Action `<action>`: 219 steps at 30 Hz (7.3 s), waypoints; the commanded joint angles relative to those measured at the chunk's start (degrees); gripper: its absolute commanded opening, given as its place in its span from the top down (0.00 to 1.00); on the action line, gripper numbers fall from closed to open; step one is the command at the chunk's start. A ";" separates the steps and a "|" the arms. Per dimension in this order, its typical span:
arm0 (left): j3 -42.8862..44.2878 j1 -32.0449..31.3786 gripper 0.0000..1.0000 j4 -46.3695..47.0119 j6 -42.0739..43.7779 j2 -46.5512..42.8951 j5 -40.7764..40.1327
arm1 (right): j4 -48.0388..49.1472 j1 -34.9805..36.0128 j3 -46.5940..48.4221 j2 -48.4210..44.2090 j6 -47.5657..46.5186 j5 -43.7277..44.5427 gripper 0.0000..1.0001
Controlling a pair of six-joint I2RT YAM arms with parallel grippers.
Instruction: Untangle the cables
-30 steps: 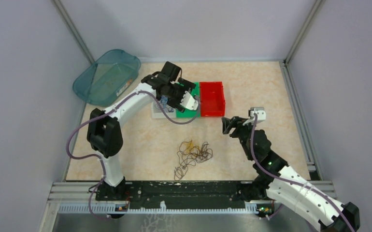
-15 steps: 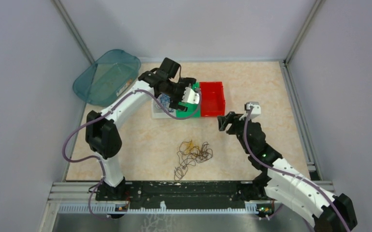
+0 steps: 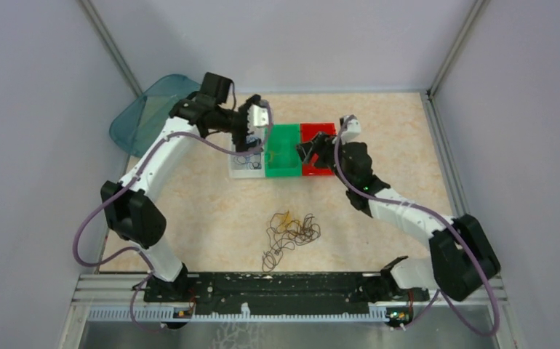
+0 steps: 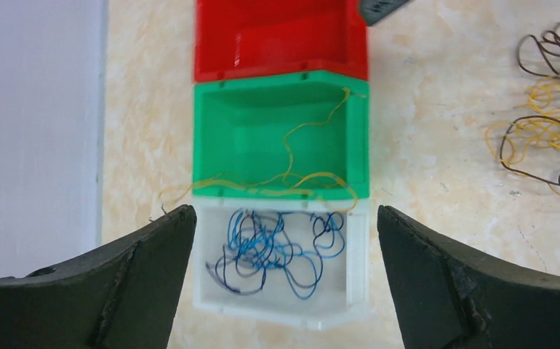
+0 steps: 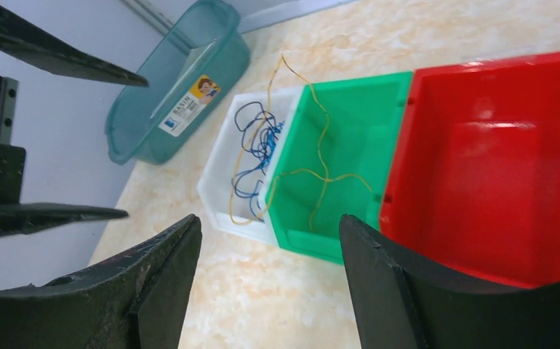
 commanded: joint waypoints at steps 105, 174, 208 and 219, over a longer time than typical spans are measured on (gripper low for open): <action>-33.76 6.62 0.05 8.91 -18.17 -19.01 9.63 | -17.11 10.64 0.12 -2.46 -11.98 -1.58 0.49; -12.19 -18.03 1.00 0.15 -19.22 -12.70 -8.14 | 7.64 11.12 -18.88 -31.21 -3.50 -6.47 0.51; -10.45 -18.21 1.00 -3.34 -32.63 -17.95 -1.02 | 10.97 27.09 -5.12 -6.77 -22.70 20.44 0.52; -6.24 -18.21 1.00 -7.32 -30.00 -18.63 3.70 | 23.84 28.34 -7.93 0.16 -21.91 28.26 0.53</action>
